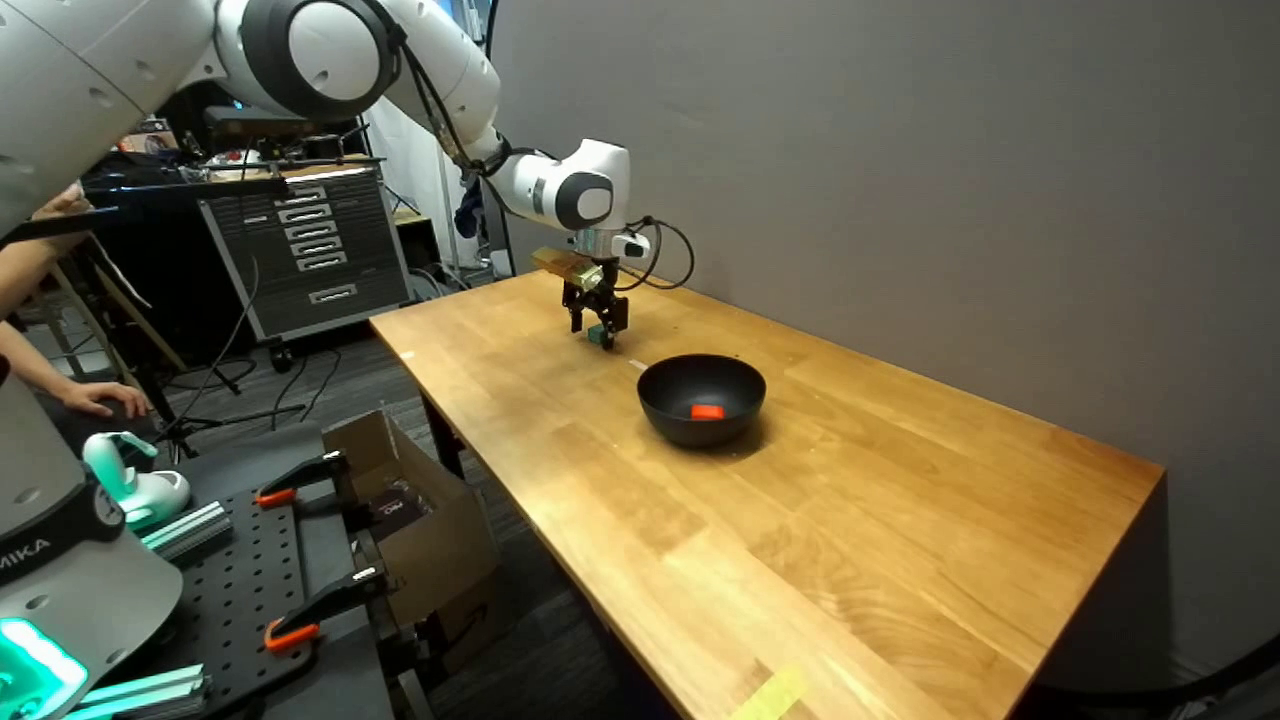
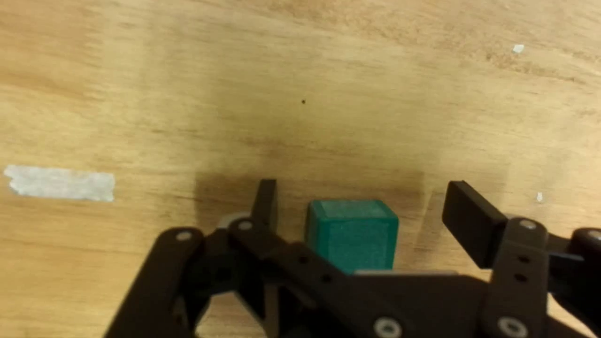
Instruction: Put the orange and green blocks in the bowl one at time
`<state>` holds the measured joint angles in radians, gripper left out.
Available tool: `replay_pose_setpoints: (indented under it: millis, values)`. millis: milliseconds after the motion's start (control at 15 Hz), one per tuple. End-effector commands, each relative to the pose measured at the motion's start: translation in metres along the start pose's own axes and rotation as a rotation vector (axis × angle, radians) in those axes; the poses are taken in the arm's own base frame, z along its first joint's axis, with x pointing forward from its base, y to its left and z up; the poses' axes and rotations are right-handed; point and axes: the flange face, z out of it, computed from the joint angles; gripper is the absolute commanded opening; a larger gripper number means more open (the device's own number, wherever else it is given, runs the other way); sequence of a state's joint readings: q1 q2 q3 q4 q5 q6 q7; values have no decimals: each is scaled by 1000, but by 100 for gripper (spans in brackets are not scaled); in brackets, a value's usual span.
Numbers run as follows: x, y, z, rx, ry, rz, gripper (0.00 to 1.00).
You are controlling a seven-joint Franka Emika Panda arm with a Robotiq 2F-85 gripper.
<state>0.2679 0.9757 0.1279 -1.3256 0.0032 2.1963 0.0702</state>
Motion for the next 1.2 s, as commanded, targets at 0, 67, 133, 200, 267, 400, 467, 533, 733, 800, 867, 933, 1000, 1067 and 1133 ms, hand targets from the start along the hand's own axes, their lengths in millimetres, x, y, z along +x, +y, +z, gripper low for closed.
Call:
replay_pose_setpoints:
  millis: [0,67,133,200,267,400,467,533,733,800,867,933,1000,1067,1133]
  values:
    - [14,-7,-5,-31,-2,-40,58]
    - [14,-7,-7,-44,-3,-43,51]
    - [15,-6,-10,-52,-2,-44,42]
    - [15,-4,-13,-58,1,-41,35]
    - [14,-1,-16,-67,3,-35,27]
    - [11,11,-24,-90,11,-14,14]
    - [8,21,-30,-109,20,4,14]
    - [6,31,-34,-128,26,20,14]
    - [-8,69,-61,-187,52,95,14]
    - [-12,80,-67,-205,59,119,14]
    - [-21,96,-76,-225,65,152,14]
    - [-28,107,-82,-238,68,180,14]
    - [-38,121,-90,-248,74,213,14]
    - [-48,132,-96,-258,78,245,14]
    - [-57,143,-99,-267,80,272,14]
